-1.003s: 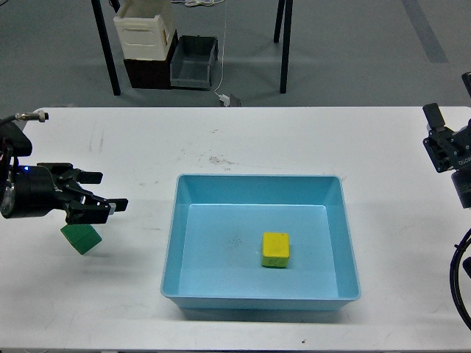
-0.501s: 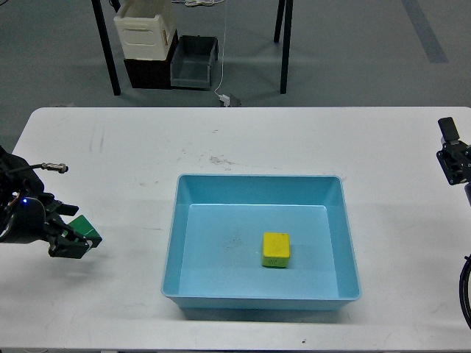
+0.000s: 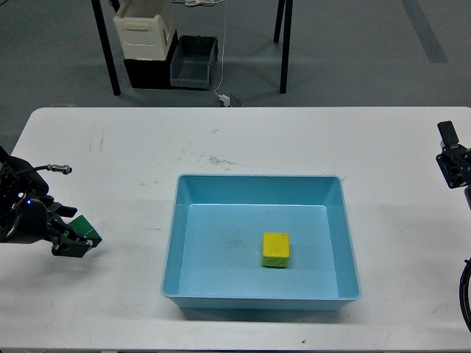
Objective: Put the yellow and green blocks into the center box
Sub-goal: 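Lower the left gripper onto the green cube and close it, then lift the green cube and carry it into the blue box, then open the left gripper beside the yellow cube and raise it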
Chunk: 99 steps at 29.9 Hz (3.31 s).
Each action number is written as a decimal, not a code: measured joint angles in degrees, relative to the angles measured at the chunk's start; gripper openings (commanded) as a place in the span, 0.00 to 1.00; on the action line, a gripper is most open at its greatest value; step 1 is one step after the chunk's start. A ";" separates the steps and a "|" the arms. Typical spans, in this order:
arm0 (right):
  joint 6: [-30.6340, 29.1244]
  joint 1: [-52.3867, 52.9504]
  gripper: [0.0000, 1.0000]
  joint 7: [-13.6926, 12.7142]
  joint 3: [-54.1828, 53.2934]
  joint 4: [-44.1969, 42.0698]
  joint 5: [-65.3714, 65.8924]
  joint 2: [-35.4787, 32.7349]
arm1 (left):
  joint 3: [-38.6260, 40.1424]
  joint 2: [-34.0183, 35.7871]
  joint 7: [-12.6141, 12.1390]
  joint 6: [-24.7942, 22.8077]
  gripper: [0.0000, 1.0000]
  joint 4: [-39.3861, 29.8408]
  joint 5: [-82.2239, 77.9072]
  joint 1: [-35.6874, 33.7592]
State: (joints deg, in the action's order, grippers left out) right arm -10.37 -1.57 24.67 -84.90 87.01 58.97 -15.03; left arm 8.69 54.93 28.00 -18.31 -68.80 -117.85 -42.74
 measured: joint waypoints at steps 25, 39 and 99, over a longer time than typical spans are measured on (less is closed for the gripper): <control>0.01 -0.07 1.00 -0.01 -0.01 0.00 0.00 0.09 | -3.07 -1.22 0.01 0.33 0.23 3.18 -0.78 -1.13; 1.54 -0.60 1.00 0.03 0.02 -0.37 0.00 0.08 | -3.04 4.57 0.00 4.12 0.22 -4.07 13.93 -17.74; 1.20 8.15 1.00 -15.09 3.72 -1.04 -20.68 3.19 | 14.99 -24.95 0.00 -9.68 1.00 -5.79 58.97 -9.86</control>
State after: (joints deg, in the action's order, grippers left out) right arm -9.17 6.59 9.58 -81.17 85.97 38.29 -11.84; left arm 23.68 29.98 27.99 -27.99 -74.59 -58.88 -52.60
